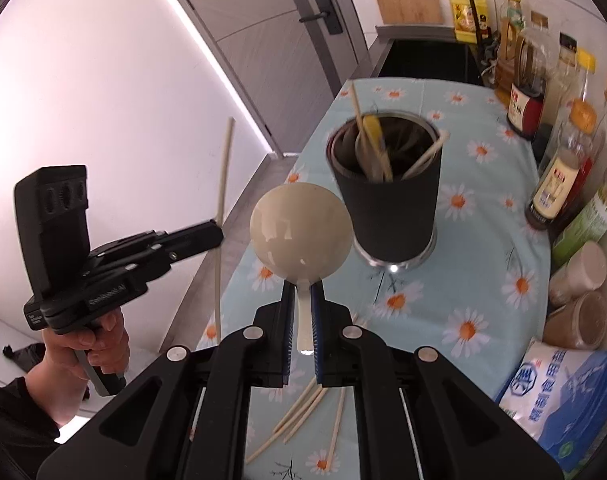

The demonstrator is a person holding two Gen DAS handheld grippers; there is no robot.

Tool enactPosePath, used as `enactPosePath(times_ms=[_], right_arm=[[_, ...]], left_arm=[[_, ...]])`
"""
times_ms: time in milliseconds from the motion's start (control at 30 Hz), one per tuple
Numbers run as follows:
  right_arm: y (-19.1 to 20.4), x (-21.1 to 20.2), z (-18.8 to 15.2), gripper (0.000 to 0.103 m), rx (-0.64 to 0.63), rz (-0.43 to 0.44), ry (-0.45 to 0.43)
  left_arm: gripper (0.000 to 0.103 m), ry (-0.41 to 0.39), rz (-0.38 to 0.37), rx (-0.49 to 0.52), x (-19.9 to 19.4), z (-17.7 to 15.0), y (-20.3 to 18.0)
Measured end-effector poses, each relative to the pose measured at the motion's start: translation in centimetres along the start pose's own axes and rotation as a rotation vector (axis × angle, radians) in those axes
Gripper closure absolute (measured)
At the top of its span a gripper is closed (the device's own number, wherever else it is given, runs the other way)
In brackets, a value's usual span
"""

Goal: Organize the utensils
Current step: 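Lift the spoon and chopstick with both grippers over the black holder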

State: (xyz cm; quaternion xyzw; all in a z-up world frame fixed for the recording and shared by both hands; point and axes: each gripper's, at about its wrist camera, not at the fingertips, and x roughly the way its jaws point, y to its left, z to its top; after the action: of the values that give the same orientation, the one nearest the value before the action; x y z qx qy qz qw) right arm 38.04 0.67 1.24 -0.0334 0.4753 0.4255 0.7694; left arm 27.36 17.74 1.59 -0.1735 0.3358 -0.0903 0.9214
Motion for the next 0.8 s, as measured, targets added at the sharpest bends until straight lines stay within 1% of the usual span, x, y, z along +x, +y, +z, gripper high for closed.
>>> enactPosePath(times_ms=[100, 200, 433, 633, 800], right_arm=[[-0.2, -0.5, 1.7, 0.094, -0.003, -0.011, -0.018], [-0.5, -0.6, 3.0, 0.094, -0.005, -0.022, -0.024], [-1.2, -1.1, 6.5, 0.094, 0.008, -0.031, -0.051], [-1.5, -1.8, 9.2, 0.094, 0.003, -0.041, -0.078], [-2.3, -2.4, 11.3, 0.094, 0.021, -0.048, -0.109]], left_arm=[[0.100, -0.055, -0.011, 0.014, 0.0, 2.0, 0.0], [0.100, -0.092, -0.024, 0.030, 0.3, 3.8, 0.0], [0.100, -0.213, -0.076, 0.077, 1.1, 7.6, -1.0], [0.100, -0.308, -0.064, 0.078, 1.7, 9.9, -1.3], [0.100, -0.354, -0.070, 0.065, 2.7, 11.0, -1.3]])
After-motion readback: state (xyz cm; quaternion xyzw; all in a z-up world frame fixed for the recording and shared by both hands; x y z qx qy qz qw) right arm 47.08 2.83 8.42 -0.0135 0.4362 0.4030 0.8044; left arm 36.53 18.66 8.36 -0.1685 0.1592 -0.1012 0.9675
